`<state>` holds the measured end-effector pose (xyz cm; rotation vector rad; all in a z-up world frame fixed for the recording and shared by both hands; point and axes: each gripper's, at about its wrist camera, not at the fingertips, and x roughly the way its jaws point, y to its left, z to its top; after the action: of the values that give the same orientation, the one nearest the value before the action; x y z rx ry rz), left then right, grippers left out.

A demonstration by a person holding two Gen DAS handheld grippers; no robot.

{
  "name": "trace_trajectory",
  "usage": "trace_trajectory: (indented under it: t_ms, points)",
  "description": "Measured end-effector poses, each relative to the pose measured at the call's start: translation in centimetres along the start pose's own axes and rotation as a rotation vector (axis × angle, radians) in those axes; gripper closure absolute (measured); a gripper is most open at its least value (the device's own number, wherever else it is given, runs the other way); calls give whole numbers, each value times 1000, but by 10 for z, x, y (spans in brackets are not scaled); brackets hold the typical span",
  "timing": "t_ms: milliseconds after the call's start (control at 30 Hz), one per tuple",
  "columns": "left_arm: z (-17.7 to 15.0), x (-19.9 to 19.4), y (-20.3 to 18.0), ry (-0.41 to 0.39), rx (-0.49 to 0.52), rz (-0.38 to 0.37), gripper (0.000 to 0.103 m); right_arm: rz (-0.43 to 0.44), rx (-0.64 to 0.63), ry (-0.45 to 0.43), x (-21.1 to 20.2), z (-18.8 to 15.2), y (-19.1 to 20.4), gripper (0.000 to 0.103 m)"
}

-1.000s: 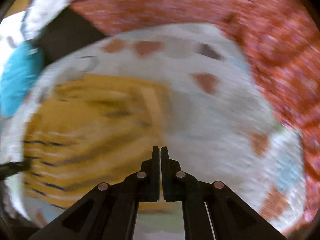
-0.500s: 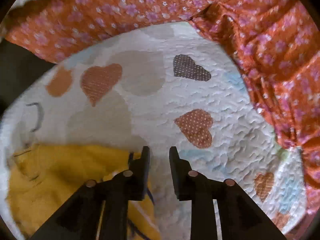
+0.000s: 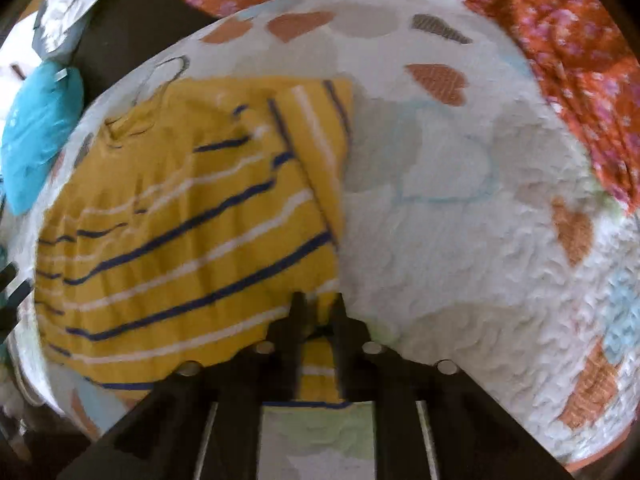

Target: Fold small clothes

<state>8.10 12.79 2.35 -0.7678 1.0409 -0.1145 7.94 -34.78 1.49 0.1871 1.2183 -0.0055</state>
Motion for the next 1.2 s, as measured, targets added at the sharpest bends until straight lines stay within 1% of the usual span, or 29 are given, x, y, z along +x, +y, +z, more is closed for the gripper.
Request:
trace_trajectory:
  t_ms: [33,67,100,200,267,300,333,367,400,433,467,500,567,600,633,700,800,833,900,933,967,1000,1033,1100,1167,1200]
  points:
    - [-5,-3,3,-13,4,42,61,-11,19,-8,-3,-2,-5,99]
    - [-8,-5,6,-18,3,64,61,-19,61,-12,-4,-1,-15,102]
    - [-12,-7,11,-21,-10,83,61,-79,96,-12,-2,0,-27,103]
    - [-22,-15,30,-17,-60,75,61,-141,188,7,-1,-3,-64,103]
    - [-28,-17,33,-11,-64,69,56,-60,227,-17,-15,-11,-81,102]
    - [-31,-17,34,-7,-54,75,55,-16,221,-30,-24,-17,-84,102]
    - [-34,-17,33,-3,-39,87,54,3,201,-31,-33,-24,-85,99]
    - [-36,-15,32,1,-28,97,54,6,185,-33,-39,-29,-85,96]
    - [-39,-14,31,8,-14,103,54,10,174,-41,-47,-36,-85,84]
    - [-40,-13,30,14,-9,106,54,18,174,-51,-54,-44,-85,64]
    - [-41,-10,31,24,-11,112,53,29,181,-61,-59,-50,-86,56]
    - [-42,-8,32,34,-19,110,52,49,197,-73,-65,-57,-86,52]
    - [-45,-2,36,71,-50,76,48,101,219,-71,-70,-68,-80,52]
    - [-47,4,38,99,-73,55,48,124,221,-67,-72,-71,-76,52]
    - [-49,8,40,117,-96,40,47,150,213,-63,-75,-73,-68,52]
    - [-55,13,42,131,-117,14,47,188,157,-63,-80,-69,-40,52]
    - [-61,16,36,109,-99,40,43,246,31,-68,-90,-38,19,51]
    - [-63,15,34,101,-91,42,42,278,-11,-61,-92,-26,42,48]
    - [-66,16,31,89,-72,49,41,326,-85,-35,-90,-6,89,42]
    - [-69,16,31,86,-65,55,41,351,-128,-10,-85,6,116,39]
    - [-70,16,32,81,-66,55,41,378,-181,27,-76,19,147,39]
    - [-70,16,33,77,-69,51,41,386,-231,58,-66,29,175,38]
    - [-70,17,34,72,-76,46,41,383,-265,74,-58,36,195,38]
    - [-71,16,39,62,-105,27,41,367,-337,123,-34,51,243,38]
    - [-72,15,44,59,-136,10,41,348,-356,164,-6,65,284,38]
    - [-72,15,46,58,-151,2,41,344,-359,180,4,68,296,38]
